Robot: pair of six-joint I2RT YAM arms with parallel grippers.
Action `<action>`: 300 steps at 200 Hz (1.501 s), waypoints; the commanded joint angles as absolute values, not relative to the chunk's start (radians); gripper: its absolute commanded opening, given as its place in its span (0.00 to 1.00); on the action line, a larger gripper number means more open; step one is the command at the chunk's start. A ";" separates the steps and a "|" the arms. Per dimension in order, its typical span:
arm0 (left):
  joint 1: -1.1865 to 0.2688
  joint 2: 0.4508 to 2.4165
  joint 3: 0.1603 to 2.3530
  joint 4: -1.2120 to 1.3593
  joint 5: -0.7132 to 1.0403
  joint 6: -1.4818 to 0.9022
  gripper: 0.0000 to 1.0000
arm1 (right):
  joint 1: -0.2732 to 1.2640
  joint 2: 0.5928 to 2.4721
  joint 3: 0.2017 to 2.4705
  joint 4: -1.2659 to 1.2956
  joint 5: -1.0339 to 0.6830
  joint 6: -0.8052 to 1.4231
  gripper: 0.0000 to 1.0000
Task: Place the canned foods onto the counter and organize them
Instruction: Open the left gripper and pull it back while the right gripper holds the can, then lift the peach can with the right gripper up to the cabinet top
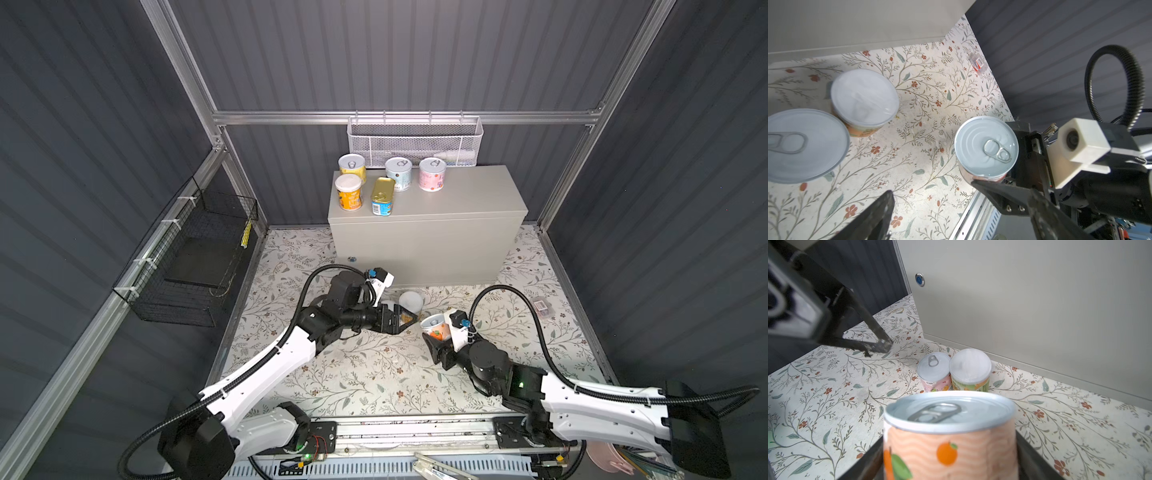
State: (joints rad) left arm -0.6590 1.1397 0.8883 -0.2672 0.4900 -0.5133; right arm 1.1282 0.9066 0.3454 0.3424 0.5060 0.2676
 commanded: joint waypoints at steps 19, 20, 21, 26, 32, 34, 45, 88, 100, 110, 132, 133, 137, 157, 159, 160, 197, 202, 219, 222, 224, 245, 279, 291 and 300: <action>-0.653 1.072 0.860 -0.349 0.272 -0.513 1.00 | 1.127 0.815 0.307 0.391 0.559 0.354 0.63; -0.653 1.071 0.857 -0.350 0.268 -0.512 1.00 | 1.127 0.813 0.305 0.393 0.560 0.357 0.64; -0.653 1.070 0.855 -0.350 0.264 -0.512 1.00 | 1.126 0.812 0.302 0.396 0.561 0.359 0.63; -0.653 1.064 0.845 -0.351 0.240 -0.513 1.00 | 1.127 0.801 0.290 0.411 0.562 0.366 0.63; -0.653 1.055 0.830 -0.351 0.211 -0.521 1.00 | 1.127 0.789 0.275 0.427 0.559 0.369 0.64; -0.653 1.052 0.823 -0.349 0.202 -0.525 1.00 | 1.127 0.784 0.272 0.429 0.559 0.370 0.63; -0.653 1.040 0.789 -0.327 0.168 -0.536 1.00 | 1.127 0.759 0.258 0.431 0.560 0.380 0.63; -0.653 1.052 0.661 -0.153 0.169 -0.507 1.00 | 1.127 0.676 0.230 0.395 0.591 0.411 0.64; -0.653 1.066 0.635 -0.093 0.188 -0.480 1.00 | 1.127 0.664 0.235 0.367 0.595 0.417 0.65; -0.653 1.075 0.604 -0.023 0.202 -0.463 1.00 | 1.127 0.658 0.233 0.361 0.597 0.420 0.65; -0.653 1.088 0.537 0.124 0.205 -0.428 1.00 | 1.123 0.662 0.226 0.369 0.615 0.424 0.65; -0.653 1.089 0.533 0.131 0.205 -0.427 1.00 | 1.123 0.663 0.227 0.369 0.616 0.424 0.65; -0.653 1.092 0.523 0.156 0.205 -0.422 1.00 | 1.122 0.663 0.230 0.364 0.617 0.422 0.65; -0.653 1.119 0.474 0.297 0.218 -0.415 1.00 | 1.113 0.658 0.270 0.314 0.612 0.411 0.65; -0.653 1.122 0.469 0.313 0.220 -0.416 1.00 | 1.112 0.657 0.274 0.311 0.610 0.409 0.65; -0.653 1.124 0.466 0.320 0.220 -0.416 1.00 | 1.111 0.656 0.276 0.310 0.610 0.407 0.65; -0.653 1.230 0.422 0.553 0.296 -0.408 1.00 | 1.069 0.611 0.374 0.249 0.551 0.380 0.66; -0.653 1.240 0.422 0.564 0.309 -0.404 1.00 | 1.056 0.606 0.394 0.238 0.532 0.384 0.66; -0.653 1.265 0.417 0.582 0.322 -0.409 1.00 | 1.005 0.601 0.464 0.205 0.440 0.415 0.65; -0.653 1.265 0.416 0.581 0.322 -0.411 1.00 | 0.995 0.601 0.477 0.203 0.422 0.417 0.65; -0.653 1.265 0.415 0.580 0.346 -0.412 1.00 | 0.990 0.602 0.484 0.201 0.413 0.418 0.65; -0.653 1.247 0.378 0.612 0.356 -0.418 1.00 | 0.943 0.622 0.573 0.186 0.351 0.399 0.65; -0.653 1.235 0.363 0.606 0.322 -0.407 1.00 | 0.870 0.734 0.772 0.120 0.285 0.312 0.65; -0.653 1.232 0.366 0.592 0.295 -0.402 1.00 | 0.845 0.784 0.844 0.120 0.248 0.285 0.65; -0.653 1.229 0.366 0.586 0.289 -0.398 1.00 | 0.829 0.823 0.898 0.124 0.223 0.263 0.65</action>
State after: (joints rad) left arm -0.6590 1.2526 0.3672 0.5732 0.3122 -0.4278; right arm 0.8661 0.7624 0.7616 0.0849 0.3161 0.3408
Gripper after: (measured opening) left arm 0.996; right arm 0.758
